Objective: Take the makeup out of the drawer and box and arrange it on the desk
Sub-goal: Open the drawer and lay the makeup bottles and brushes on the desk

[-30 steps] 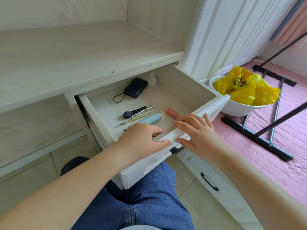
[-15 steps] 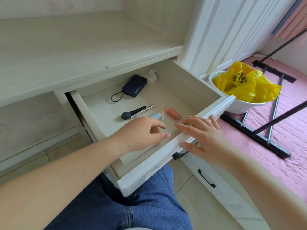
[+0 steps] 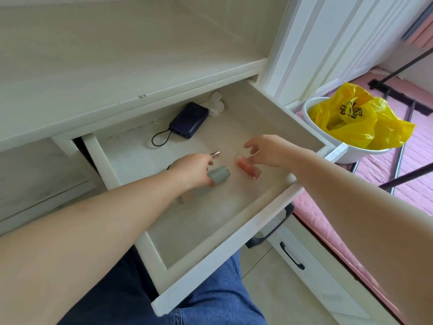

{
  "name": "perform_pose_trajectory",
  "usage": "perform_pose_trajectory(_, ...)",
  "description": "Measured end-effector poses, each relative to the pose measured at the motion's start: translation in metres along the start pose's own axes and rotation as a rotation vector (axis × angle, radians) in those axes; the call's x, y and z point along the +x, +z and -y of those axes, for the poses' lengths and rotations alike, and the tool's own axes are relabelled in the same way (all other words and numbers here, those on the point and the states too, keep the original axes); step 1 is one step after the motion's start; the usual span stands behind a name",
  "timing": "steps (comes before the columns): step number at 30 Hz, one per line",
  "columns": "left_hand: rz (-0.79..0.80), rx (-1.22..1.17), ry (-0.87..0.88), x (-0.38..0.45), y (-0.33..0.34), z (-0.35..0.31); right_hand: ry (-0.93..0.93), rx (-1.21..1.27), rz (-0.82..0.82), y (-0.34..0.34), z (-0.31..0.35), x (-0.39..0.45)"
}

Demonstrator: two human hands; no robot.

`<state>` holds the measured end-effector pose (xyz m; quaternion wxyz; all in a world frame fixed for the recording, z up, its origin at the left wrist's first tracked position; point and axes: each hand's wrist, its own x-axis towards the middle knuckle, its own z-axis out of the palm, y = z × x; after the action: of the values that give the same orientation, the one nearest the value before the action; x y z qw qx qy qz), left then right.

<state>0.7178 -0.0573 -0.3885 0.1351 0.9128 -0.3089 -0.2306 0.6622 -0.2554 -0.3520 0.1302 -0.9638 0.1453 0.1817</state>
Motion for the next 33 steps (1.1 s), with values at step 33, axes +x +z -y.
perform_pose_trajectory(33,-0.386,-0.354,0.091,-0.030,-0.059,0.023,-0.036,0.481,-0.059,-0.034,0.044,-0.009)
